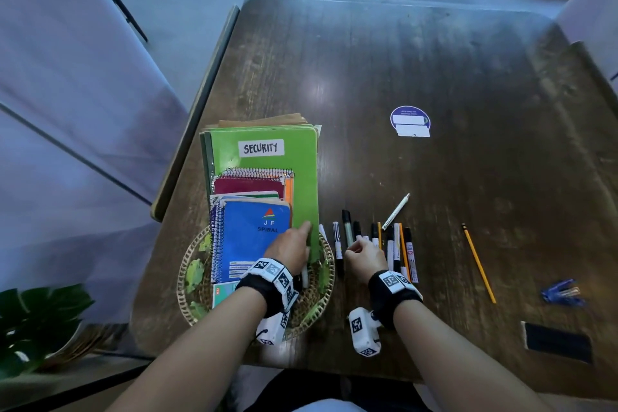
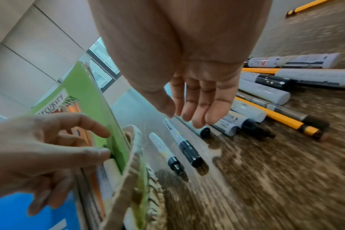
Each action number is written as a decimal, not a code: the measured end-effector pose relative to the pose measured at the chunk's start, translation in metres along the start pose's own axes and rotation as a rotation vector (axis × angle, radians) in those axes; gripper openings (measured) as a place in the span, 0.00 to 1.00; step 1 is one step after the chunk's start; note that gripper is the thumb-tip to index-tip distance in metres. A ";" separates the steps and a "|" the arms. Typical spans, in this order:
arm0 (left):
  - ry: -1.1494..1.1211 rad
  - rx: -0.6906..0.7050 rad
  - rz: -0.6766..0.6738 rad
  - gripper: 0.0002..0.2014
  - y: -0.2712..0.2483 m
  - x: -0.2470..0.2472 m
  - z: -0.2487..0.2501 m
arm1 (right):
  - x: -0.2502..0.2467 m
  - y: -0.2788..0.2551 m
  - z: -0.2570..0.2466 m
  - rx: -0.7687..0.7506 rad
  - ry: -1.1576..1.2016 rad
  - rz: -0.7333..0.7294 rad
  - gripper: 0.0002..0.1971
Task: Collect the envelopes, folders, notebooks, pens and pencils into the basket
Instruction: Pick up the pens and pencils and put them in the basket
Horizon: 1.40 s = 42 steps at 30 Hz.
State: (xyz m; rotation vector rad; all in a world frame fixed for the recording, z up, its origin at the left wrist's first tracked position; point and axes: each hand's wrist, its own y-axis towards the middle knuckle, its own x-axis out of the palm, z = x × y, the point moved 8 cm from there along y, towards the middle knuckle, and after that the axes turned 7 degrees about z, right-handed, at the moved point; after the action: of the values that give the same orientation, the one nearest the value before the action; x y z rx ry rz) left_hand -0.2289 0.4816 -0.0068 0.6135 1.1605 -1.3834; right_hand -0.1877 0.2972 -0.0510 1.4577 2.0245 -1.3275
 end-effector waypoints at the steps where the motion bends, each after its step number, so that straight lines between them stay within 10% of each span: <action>1: -0.023 0.003 -0.002 0.11 0.000 0.000 -0.001 | -0.001 0.000 0.004 0.010 -0.015 0.012 0.05; 20: -0.539 -0.084 0.092 0.06 -0.012 0.006 -0.016 | 0.016 0.036 -0.011 0.006 -0.339 0.002 0.15; 27: -0.611 -0.104 0.075 0.09 -0.012 0.006 -0.014 | -0.010 0.015 -0.017 0.039 0.001 0.040 0.10; 36: -0.803 -0.104 0.103 0.07 -0.015 -0.009 -0.003 | 0.004 -0.060 -0.060 -0.286 0.234 -0.192 0.07; 42: -0.651 -0.168 0.145 0.12 -0.015 -0.009 -0.015 | -0.004 -0.043 -0.032 -0.150 0.153 -0.035 0.08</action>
State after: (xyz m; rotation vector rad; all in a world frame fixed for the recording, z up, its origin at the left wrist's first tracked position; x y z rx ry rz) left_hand -0.2450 0.4965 -0.0001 0.0997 0.6783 -1.2128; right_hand -0.2150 0.3185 -0.0106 1.5025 2.2023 -1.0793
